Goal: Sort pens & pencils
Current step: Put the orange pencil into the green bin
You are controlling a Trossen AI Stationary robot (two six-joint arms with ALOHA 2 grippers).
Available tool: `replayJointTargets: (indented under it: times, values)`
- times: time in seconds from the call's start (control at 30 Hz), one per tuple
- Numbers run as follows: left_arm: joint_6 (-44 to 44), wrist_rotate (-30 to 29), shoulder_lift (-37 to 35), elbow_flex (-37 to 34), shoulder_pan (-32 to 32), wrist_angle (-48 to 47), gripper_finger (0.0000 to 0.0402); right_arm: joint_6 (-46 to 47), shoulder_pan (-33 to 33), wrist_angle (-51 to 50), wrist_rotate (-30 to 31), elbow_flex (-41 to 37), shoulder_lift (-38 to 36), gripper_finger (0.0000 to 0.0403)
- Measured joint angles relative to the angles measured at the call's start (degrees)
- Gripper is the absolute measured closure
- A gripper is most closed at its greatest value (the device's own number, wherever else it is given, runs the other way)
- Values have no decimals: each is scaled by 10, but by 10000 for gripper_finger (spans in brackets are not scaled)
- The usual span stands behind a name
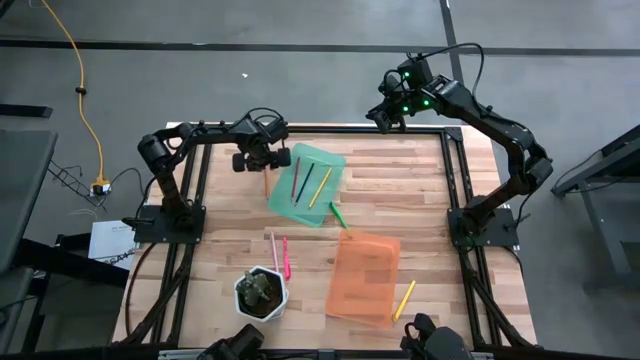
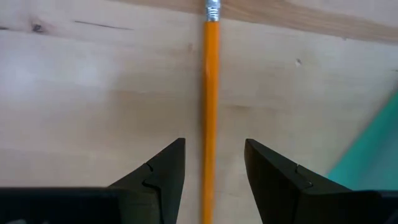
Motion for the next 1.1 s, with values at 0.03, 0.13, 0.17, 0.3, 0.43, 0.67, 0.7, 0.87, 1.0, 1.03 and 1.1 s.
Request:
replayJointTargets:
  times: [0.03,0.13,0.17,0.3,0.43,0.67,0.7,0.87,1.0,1.03,1.1]
  values:
    - [0,0,0,0,2,-2,248,0,0,0,0,0,0,320]
    - [0,0,0,0,4,0,248,0,0,0,0,0,0,320]
    - [0,-1,0,0,5,2,248,0,0,0,0,0,0,320]
    - [6,3,0,0,8,3,248,0,0,0,0,0,0,320]
    - [7,2,0,0,8,3,248,0,0,0,0,0,0,320]
    - [7,2,0,0,8,3,248,0,0,0,0,0,0,320]
    - [7,3,0,0,8,3,248,0,0,0,0,0,0,320]
    - [7,4,0,0,9,3,248,0,0,0,0,0,0,320]
    - [10,8,2,0,11,4,248,0,0,0,0,0,0,320]
    - [10,9,3,0,11,4,248,0,0,0,0,0,0,320]
    - [11,11,3,0,11,4,248,0,0,0,0,0,0,320]
